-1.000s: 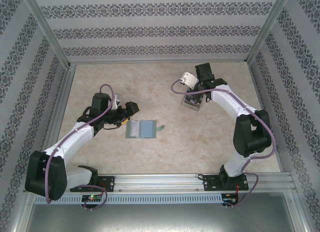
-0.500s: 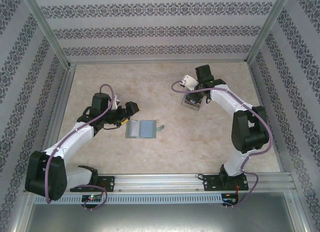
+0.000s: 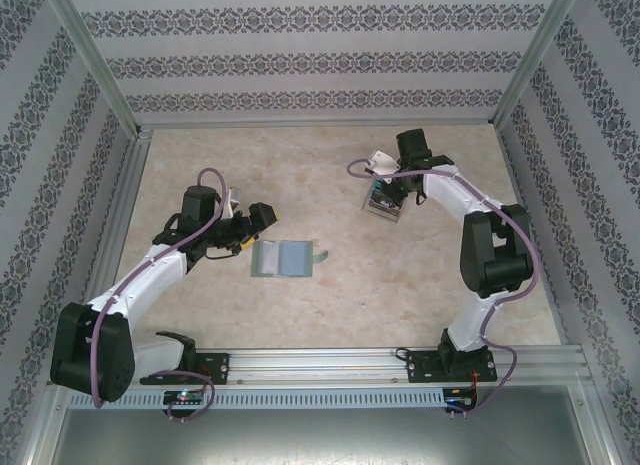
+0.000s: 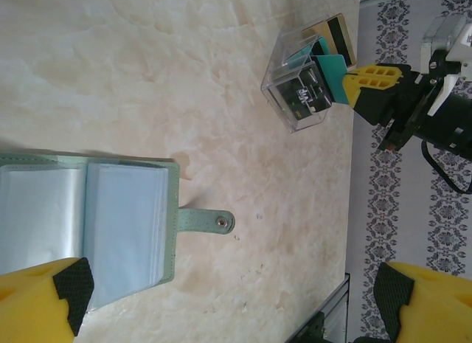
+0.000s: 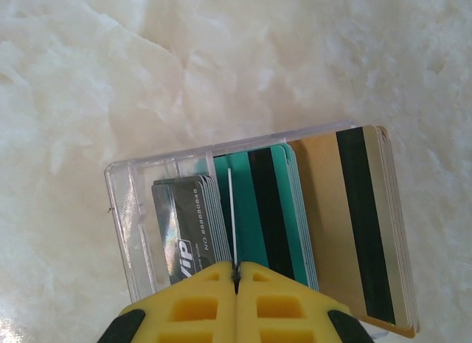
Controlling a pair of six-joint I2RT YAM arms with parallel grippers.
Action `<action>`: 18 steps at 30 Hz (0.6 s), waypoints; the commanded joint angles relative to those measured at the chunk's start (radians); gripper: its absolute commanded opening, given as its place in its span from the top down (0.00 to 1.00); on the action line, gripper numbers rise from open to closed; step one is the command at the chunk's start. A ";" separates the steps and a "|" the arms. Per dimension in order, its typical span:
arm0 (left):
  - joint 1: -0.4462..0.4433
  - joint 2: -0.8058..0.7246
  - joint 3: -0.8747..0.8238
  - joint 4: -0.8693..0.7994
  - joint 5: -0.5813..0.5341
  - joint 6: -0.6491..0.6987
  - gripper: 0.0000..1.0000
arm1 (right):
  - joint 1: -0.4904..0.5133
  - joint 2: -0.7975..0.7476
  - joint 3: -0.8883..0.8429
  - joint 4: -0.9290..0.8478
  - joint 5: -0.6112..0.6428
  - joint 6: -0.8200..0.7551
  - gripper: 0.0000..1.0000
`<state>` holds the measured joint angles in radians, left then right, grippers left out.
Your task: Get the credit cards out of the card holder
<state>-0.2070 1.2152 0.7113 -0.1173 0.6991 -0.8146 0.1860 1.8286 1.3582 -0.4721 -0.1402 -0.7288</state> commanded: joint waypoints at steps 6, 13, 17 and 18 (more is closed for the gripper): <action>0.020 -0.003 0.017 -0.015 -0.001 0.018 0.01 | -0.040 0.057 0.064 -0.059 -0.127 0.030 1.00; 0.024 0.003 0.018 -0.015 -0.003 0.019 0.01 | -0.043 0.086 0.068 -0.054 -0.111 0.028 1.00; 0.025 0.007 0.018 -0.010 -0.004 0.018 0.01 | -0.039 0.090 0.061 -0.029 -0.052 0.032 1.00; 0.025 0.009 0.019 -0.007 -0.003 0.016 0.01 | -0.039 0.089 0.059 -0.023 -0.038 0.033 1.00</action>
<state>-0.1944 1.2167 0.7113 -0.1177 0.6991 -0.8146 0.1474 1.8977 1.4055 -0.4961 -0.2142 -0.7094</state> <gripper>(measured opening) 0.994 0.063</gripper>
